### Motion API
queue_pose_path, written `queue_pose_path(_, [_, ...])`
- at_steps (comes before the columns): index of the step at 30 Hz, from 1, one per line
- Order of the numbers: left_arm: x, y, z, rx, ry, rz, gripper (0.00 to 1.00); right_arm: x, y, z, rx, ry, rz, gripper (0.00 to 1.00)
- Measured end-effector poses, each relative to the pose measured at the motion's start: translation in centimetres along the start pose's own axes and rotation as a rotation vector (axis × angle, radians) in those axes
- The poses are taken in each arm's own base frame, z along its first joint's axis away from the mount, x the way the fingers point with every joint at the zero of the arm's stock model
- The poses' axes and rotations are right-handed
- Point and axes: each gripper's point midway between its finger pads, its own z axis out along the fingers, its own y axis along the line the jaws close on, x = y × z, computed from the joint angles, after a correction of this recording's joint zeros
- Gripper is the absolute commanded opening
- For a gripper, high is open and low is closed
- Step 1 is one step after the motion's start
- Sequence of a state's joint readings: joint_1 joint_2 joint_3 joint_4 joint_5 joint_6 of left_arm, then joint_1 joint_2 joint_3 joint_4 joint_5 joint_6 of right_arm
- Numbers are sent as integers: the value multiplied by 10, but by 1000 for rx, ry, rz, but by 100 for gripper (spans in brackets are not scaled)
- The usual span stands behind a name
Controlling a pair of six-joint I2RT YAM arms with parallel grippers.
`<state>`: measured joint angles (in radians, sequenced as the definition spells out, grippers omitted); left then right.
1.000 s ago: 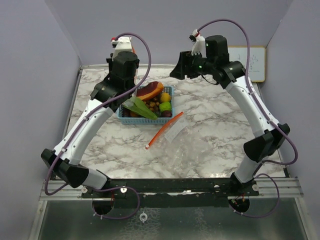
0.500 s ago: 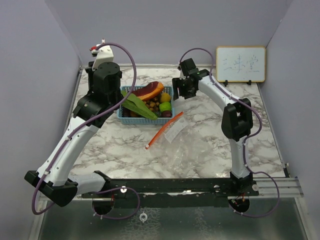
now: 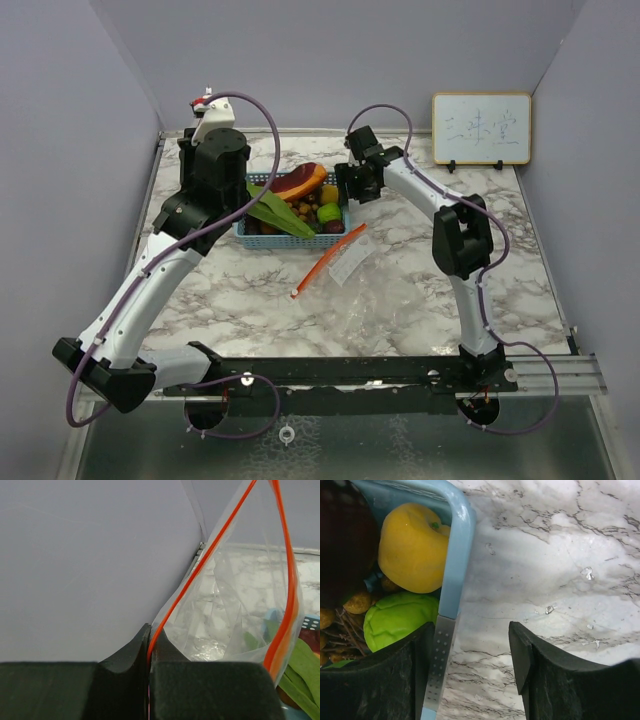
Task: Place the food in the zip-top bag and seal the zipper
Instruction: Move the bin to the center of the board.
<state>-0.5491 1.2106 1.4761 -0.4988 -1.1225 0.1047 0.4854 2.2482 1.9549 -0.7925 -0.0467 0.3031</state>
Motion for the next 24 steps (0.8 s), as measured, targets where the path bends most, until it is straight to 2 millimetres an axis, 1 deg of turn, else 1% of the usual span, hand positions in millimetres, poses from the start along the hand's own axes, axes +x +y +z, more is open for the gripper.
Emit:
queue_pose_path(4, [1, -2, 2, -3, 4, 4, 0, -1, -10, 0, 93, -17, 19, 58])
queue_pose_path(7, [3, -8, 5, 2, 11, 16, 0, 4, -32, -1, 238, -28, 34, 58])
queue_pose_path(9, [4, -13, 6, 12, 15, 22, 0, 12, -51, -2, 322, -31, 51, 59])
queue_pose_path(12, [8, -23, 8, 35, 26, 22, 0, 38, -88, -14, 416, 10, 96, 59])
queue_pose_path(13, [9, -27, 9, 47, 31, 18, 0, 43, -100, -18, 431, 20, 117, 59])
queue_pose_path(14, [11, -31, 9, 61, 36, 15, 0, 49, -117, -24, 450, 25, 146, 59])
queue_pose_path(17, [17, -47, 9, 121, 56, -10, 0, 67, -164, -46, 522, 41, 219, 59])
queue_pose_path(18, [19, -55, 9, 152, 65, -27, 0, 76, -181, -55, 554, 49, 246, 59])
queue_pose_path(19, [22, -63, 9, 177, 74, -37, 0, 83, -192, -62, 576, 57, 264, 59])
queue_pose_path(21, [26, -81, 8, 240, 94, -72, 0, 99, -212, -74, 620, 73, 294, 59])
queue_pose_path(23, [32, -101, 6, 312, 113, -110, 0, 114, -220, -82, 639, 91, 308, 60])
queue_pose_path(24, [36, -110, 5, 343, 124, -124, 0, 117, -221, -85, 643, 93, 313, 61])
